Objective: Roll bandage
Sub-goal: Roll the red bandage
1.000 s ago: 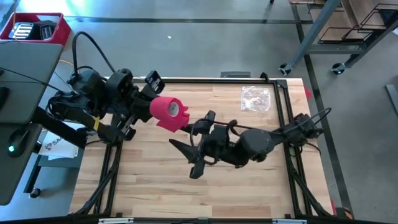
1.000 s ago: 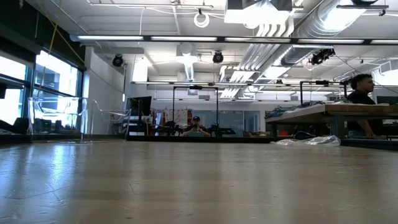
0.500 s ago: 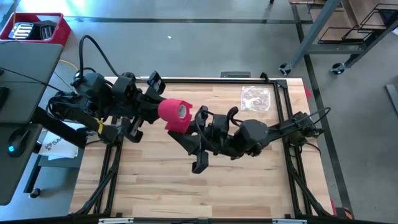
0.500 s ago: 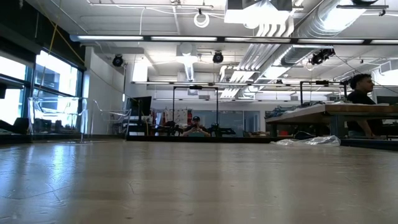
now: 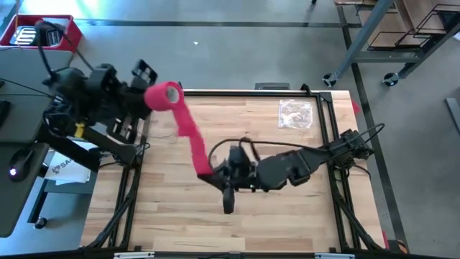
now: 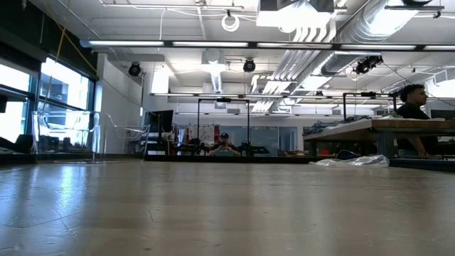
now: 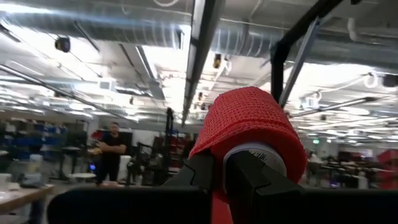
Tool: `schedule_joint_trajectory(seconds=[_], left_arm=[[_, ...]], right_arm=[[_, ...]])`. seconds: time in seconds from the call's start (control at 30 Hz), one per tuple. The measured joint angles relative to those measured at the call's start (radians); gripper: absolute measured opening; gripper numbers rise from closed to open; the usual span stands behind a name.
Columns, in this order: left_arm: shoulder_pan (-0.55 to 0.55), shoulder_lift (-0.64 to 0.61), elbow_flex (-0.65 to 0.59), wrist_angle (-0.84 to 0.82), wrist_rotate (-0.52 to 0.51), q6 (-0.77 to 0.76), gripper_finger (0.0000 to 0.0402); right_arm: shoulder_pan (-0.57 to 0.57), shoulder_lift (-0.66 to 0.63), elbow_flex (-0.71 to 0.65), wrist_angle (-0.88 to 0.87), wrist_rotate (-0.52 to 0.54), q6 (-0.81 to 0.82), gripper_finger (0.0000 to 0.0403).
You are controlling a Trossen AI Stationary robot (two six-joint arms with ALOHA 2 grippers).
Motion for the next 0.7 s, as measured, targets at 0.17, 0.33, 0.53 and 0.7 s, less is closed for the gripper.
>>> schedule_joint_trajectory(seconds=[0.17, 0.33, 0.53, 0.7], left_arm=[[0.000, -0.057, 0.000, -0.021, -0.045, 0.033, 0.0014], [0.000, -0.097, 0.000, -0.070, -0.117, 0.082, 0.0014], [0.000, -0.128, 0.000, -0.280, -0.267, 0.170, 0.0014], [0.007, -0.114, 0.000, -0.540, -0.445, 0.157, 0.0014]], right_arm=[[-0.001, 0.000, -0.001, -0.282, -0.030, 0.159, 0.0000], [0.014, 0.000, -0.001, -0.302, -0.107, 0.166, 0.0000], [0.047, -0.009, -0.001, -0.032, -0.282, 0.079, 0.0000], [0.080, -0.032, -0.001, 0.203, -0.305, 0.002, 0.0000]])
